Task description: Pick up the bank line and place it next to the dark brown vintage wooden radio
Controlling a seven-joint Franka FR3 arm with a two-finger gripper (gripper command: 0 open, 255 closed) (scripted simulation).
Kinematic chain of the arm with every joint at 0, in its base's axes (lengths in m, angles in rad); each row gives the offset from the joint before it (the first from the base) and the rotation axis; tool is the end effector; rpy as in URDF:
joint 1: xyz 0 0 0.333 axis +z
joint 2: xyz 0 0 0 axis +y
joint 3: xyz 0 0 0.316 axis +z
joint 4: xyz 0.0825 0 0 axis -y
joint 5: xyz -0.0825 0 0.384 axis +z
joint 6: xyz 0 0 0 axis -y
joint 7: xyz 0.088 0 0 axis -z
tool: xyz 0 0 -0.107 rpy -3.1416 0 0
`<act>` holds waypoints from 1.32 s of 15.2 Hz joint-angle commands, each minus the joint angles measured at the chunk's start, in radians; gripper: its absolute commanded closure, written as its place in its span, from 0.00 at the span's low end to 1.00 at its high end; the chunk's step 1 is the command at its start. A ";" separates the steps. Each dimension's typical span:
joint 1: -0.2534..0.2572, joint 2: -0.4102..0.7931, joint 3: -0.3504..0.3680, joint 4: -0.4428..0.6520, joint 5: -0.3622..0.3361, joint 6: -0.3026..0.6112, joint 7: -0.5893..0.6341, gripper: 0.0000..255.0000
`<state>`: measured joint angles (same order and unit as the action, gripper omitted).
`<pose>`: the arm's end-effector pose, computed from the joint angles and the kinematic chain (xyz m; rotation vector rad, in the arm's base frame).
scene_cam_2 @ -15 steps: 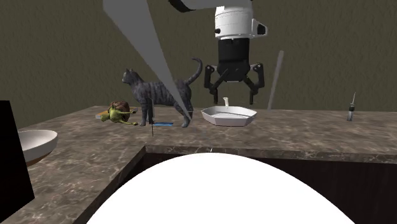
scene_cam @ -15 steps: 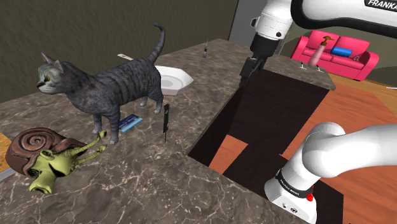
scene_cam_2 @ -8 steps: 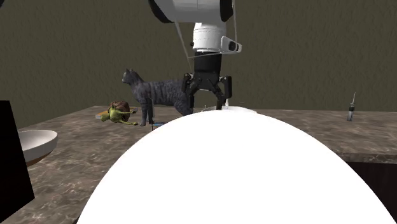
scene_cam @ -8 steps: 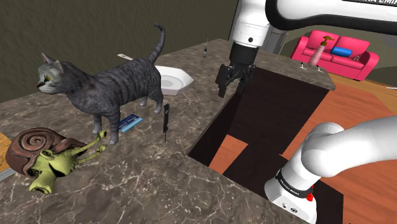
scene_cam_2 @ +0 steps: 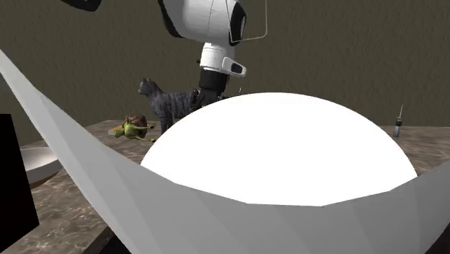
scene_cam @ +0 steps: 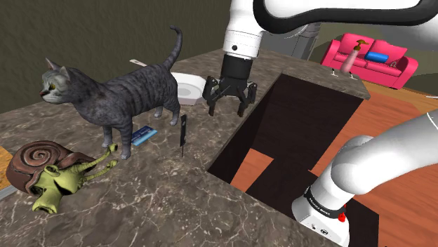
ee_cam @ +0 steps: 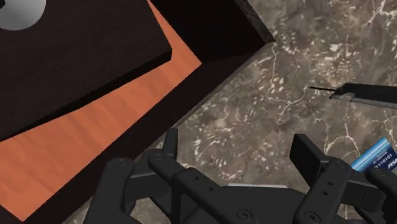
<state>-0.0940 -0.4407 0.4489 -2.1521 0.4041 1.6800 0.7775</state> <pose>0.3804 0.2090 0.5524 -2.8797 0.7737 0.2476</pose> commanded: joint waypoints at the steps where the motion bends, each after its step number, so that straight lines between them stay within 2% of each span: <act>1: -0.010 0.070 0.040 0.033 0.031 0.039 0.104 0.00; 6: -0.029 0.252 0.116 0.137 0.072 0.132 0.338 0.00; 11: -0.025 0.450 0.163 0.255 0.071 0.238 0.565 0.00; 18: 0.034 0.724 0.158 0.446 0.043 0.379 0.849 0.00; 20: 0.046 0.750 0.154 0.457 0.041 0.401 0.871 0.00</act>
<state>-0.0551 0.2879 0.6058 -1.7068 0.4483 2.0666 1.6322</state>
